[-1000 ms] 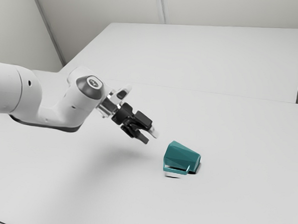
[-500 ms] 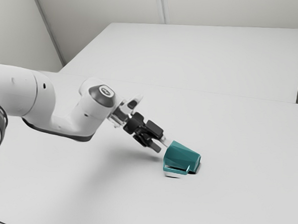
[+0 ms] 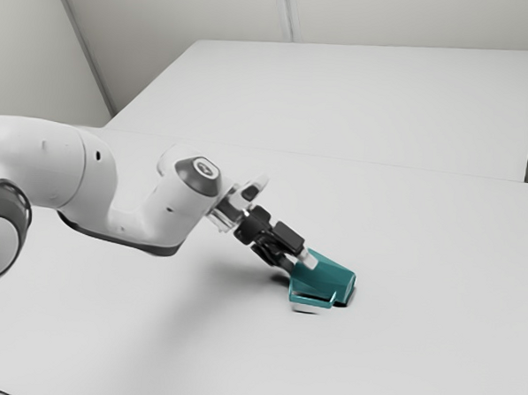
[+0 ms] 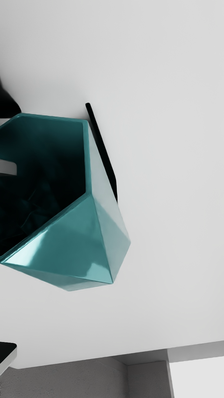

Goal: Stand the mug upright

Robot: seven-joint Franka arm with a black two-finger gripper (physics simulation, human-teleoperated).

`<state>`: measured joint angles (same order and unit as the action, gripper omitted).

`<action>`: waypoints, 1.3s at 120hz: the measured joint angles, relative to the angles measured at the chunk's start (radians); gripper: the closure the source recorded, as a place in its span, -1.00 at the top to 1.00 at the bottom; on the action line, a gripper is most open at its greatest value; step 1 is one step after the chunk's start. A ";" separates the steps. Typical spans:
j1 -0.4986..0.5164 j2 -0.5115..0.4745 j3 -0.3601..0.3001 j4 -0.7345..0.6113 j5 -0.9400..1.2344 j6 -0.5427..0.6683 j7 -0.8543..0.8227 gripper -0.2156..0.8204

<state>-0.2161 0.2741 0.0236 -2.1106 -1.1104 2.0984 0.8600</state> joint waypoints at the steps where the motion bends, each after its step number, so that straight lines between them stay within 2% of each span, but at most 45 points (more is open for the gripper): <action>1: 0.000 0.001 0.000 0.000 0.000 0.000 0.000 0.54; 40: -0.030 0.023 -0.001 0.018 -0.013 0.011 0.015 0.53; 56: -0.038 0.025 -0.001 0.019 -0.025 0.015 0.019 0.44; 130: -0.045 0.019 -0.001 0.019 -0.033 0.024 0.032 -0.54; 156: -0.048 0.001 -0.002 0.018 -0.030 0.027 0.033 -0.79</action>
<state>-0.2644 0.2748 0.0217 -2.0924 -1.1407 2.1252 0.8932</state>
